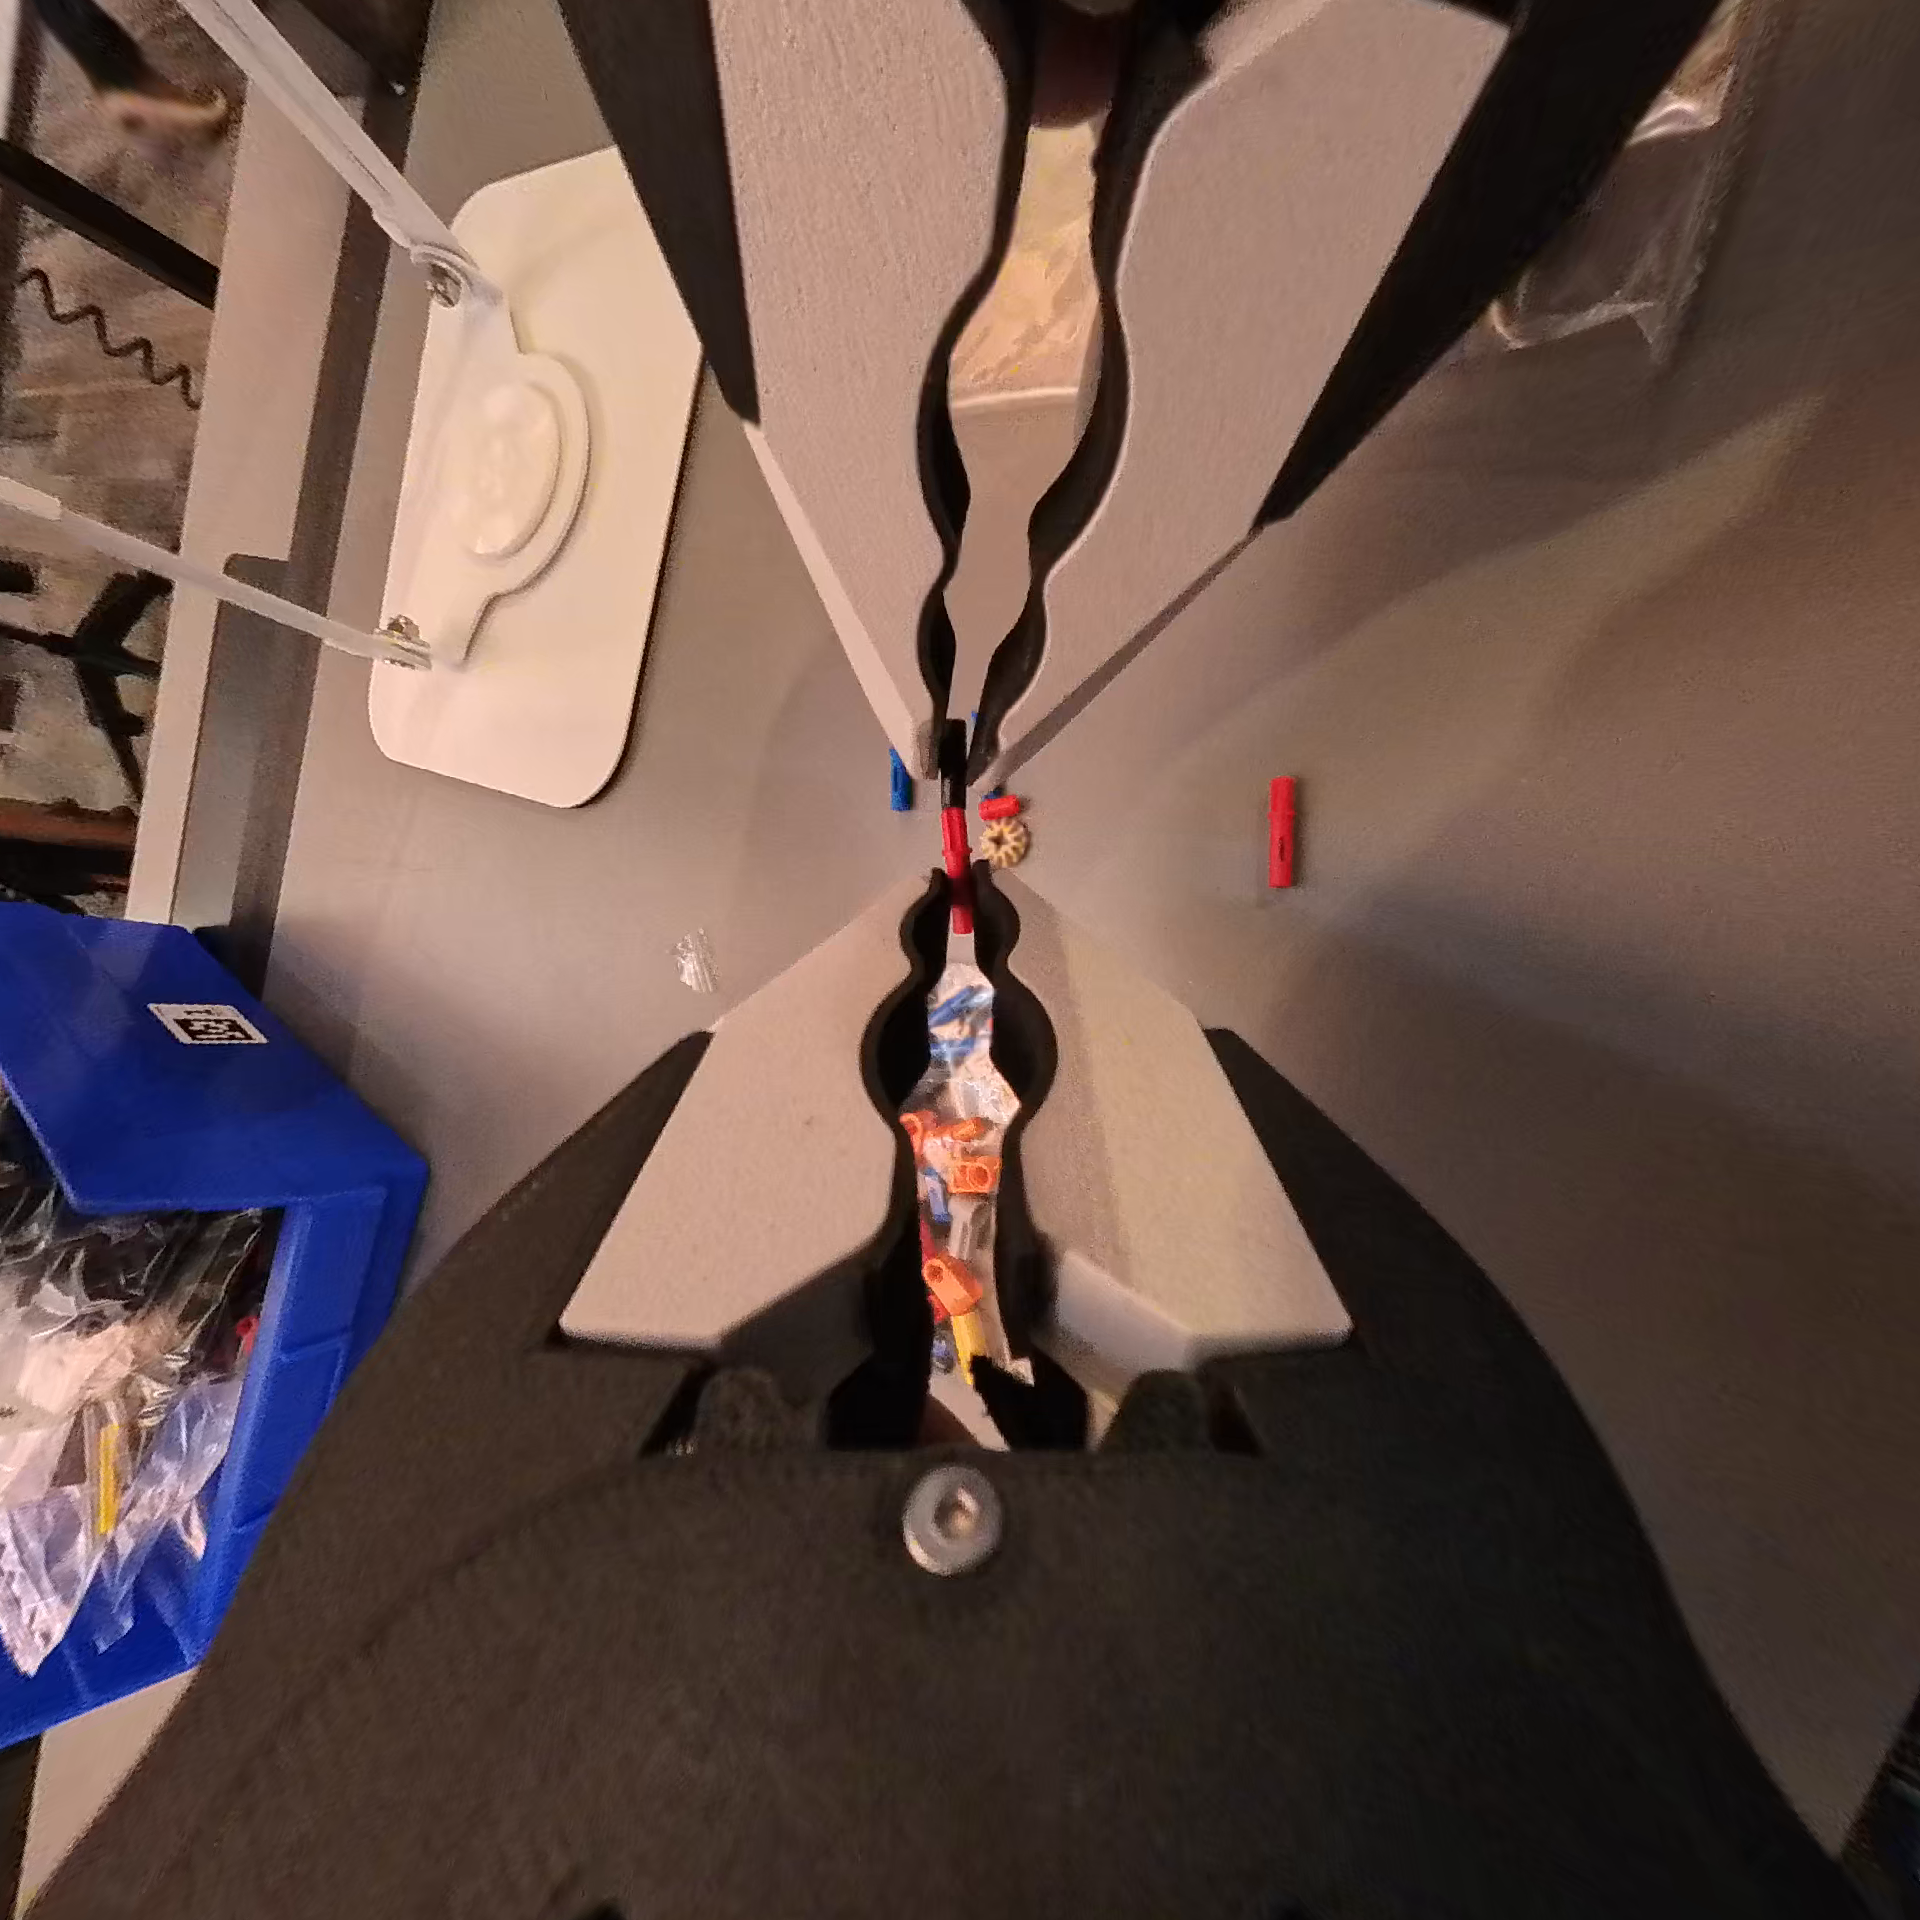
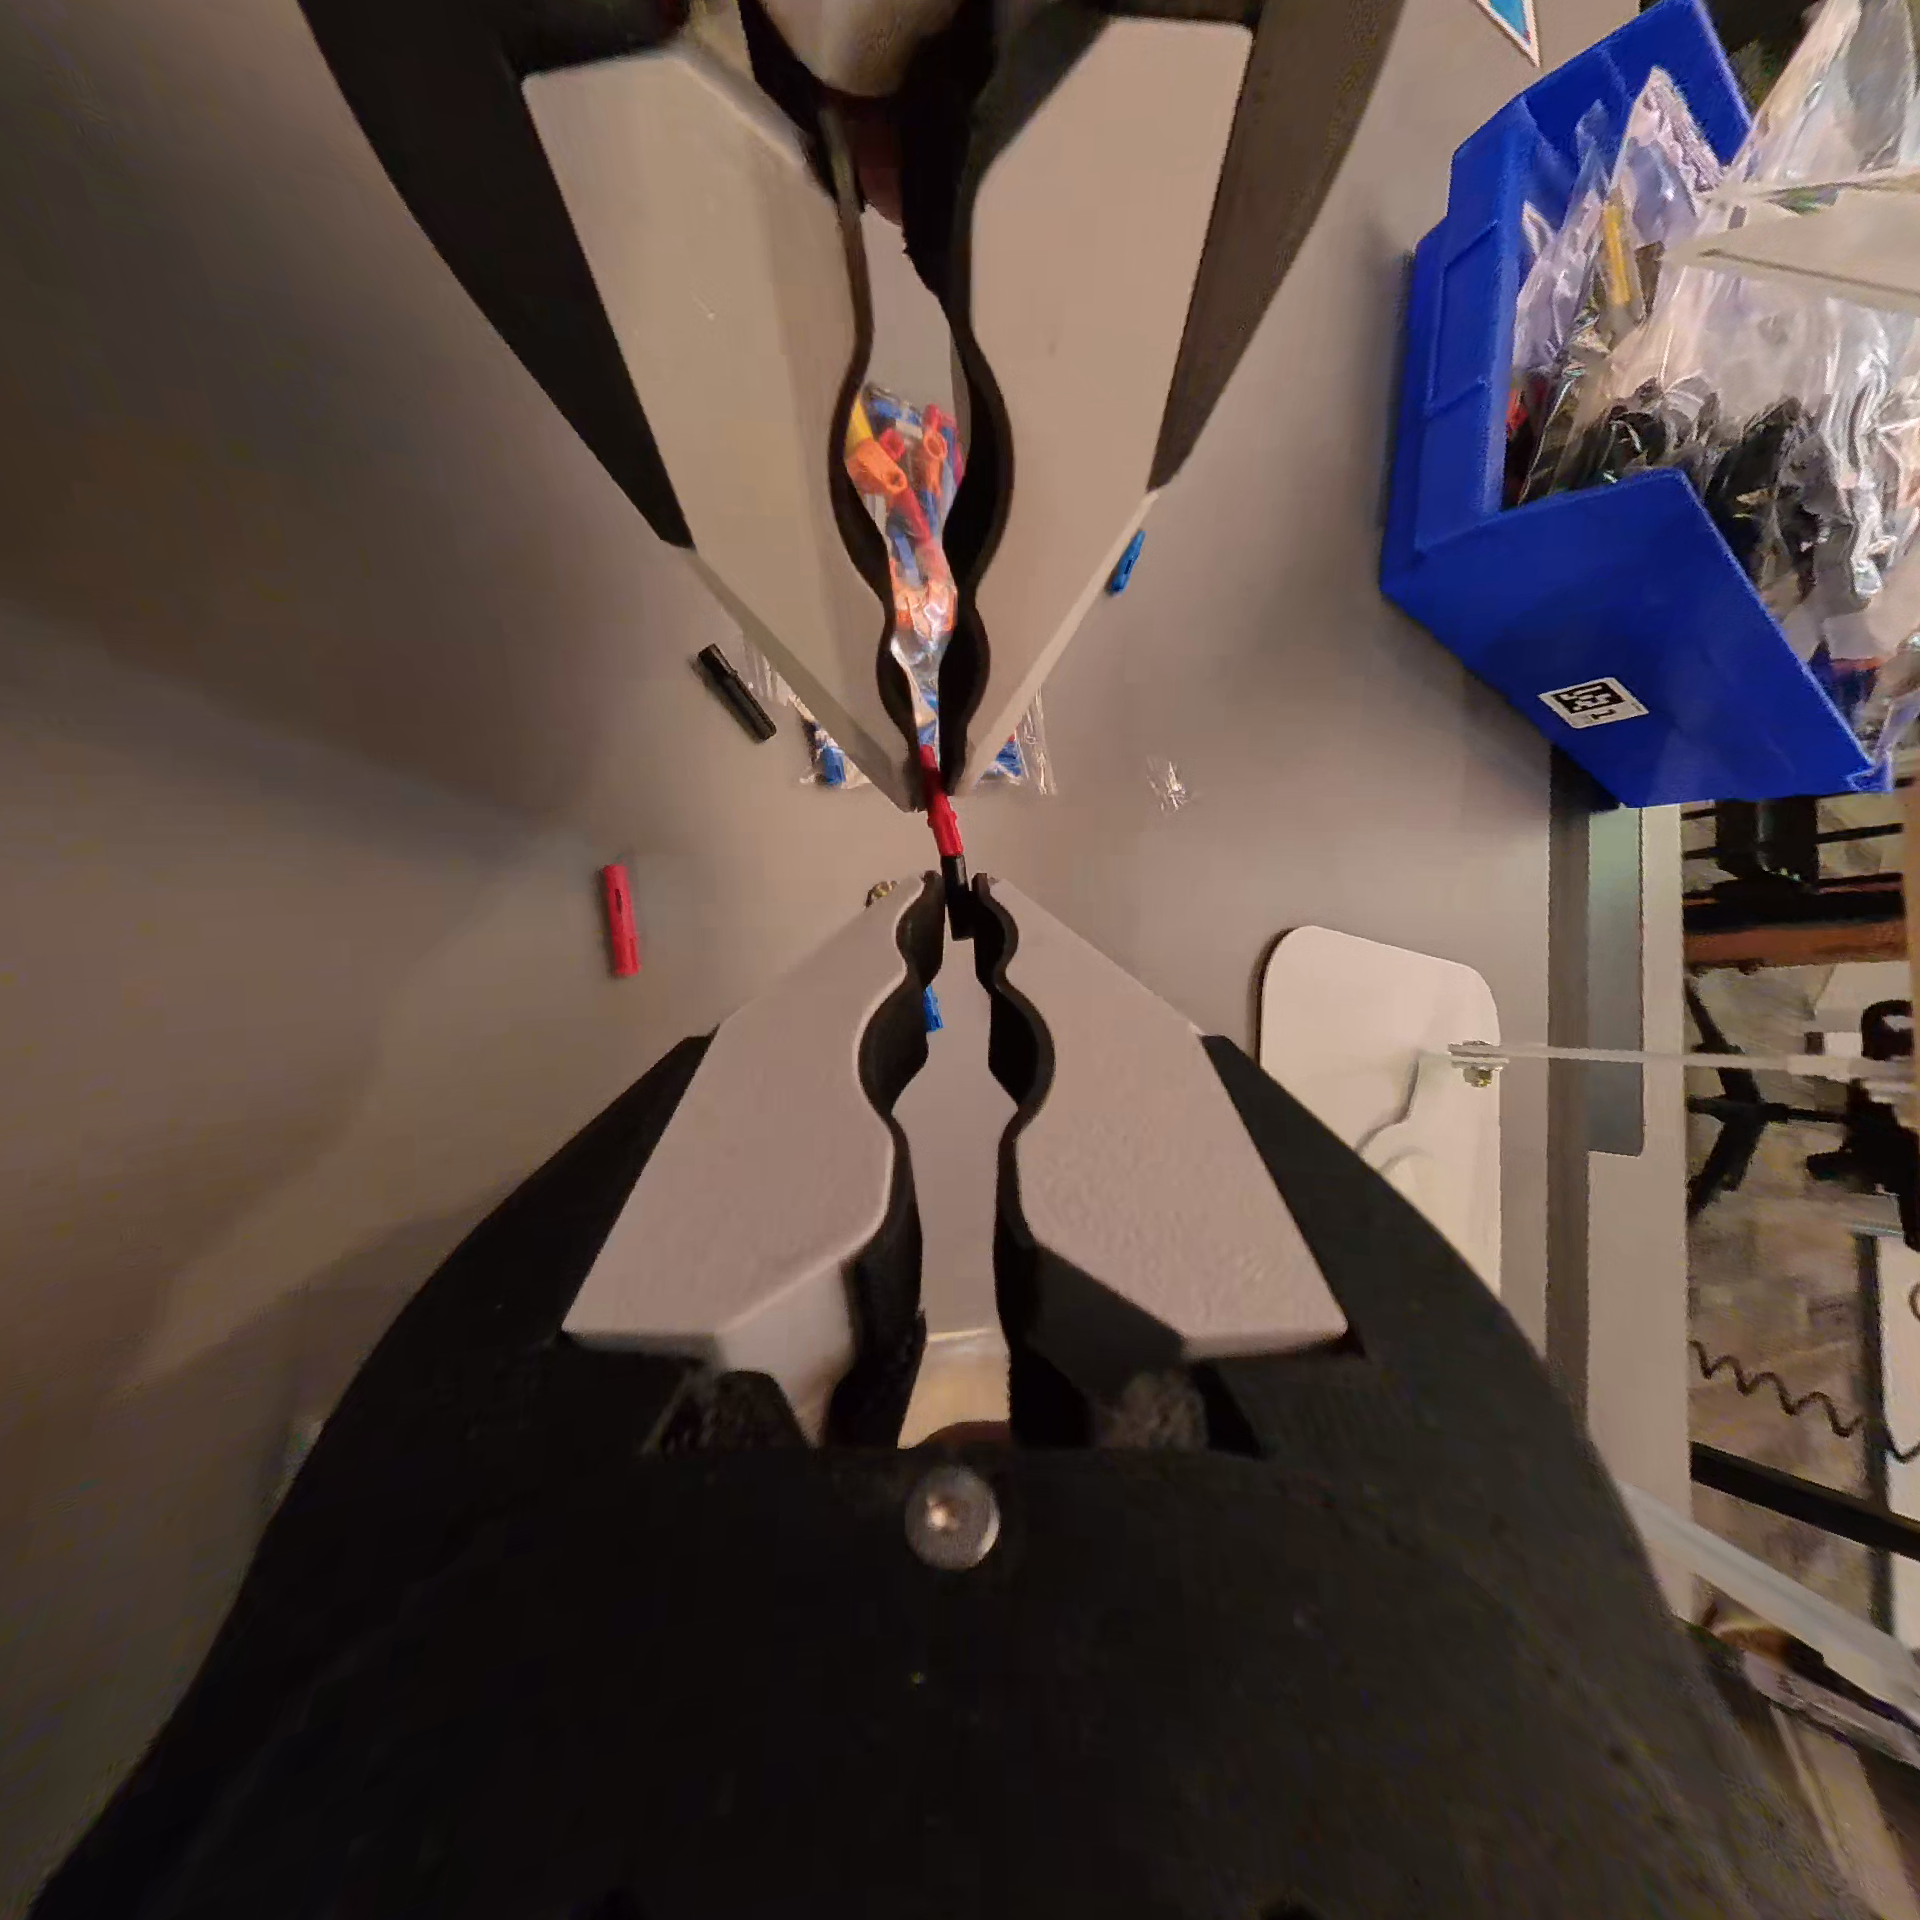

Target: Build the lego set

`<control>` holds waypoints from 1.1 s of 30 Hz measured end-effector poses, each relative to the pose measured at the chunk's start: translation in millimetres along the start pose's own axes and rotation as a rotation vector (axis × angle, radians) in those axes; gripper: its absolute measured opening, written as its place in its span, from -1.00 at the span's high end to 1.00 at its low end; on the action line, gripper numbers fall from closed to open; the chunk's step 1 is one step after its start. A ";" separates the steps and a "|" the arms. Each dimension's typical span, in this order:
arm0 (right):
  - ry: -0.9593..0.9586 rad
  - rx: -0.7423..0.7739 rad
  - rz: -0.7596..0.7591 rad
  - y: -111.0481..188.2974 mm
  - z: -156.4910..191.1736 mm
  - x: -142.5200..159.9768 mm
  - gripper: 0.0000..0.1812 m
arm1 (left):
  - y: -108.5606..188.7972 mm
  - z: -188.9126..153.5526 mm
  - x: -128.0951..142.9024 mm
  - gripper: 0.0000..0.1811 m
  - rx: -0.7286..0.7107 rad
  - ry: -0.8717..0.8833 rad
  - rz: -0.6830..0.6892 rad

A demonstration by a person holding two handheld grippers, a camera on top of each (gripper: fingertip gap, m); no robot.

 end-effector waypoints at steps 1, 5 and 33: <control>0.012 0.004 0.007 -0.4 1.0 -0.2 0.98 | -0.9 -0.7 0.3 0.98 0.002 -0.002 0.008; 0.036 -0.009 0.023 -3.4 6.4 0.6 0.98 | -4.8 -5.6 2.3 0.99 0.020 -0.018 0.040; -0.228 -0.202 -0.044 -10.8 25.0 18.1 0.98 | -21.9 -34.4 23.3 0.95 0.140 0.070 0.136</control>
Point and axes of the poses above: each gripper's, where its closed fingertips meet, y back along the fingers, x out of its underside, z = x × y across the jaws, the point moved 5 cm from there along y, back along the fingers, and after that the axes turned 1 degree about y, right-handed, at the moved point
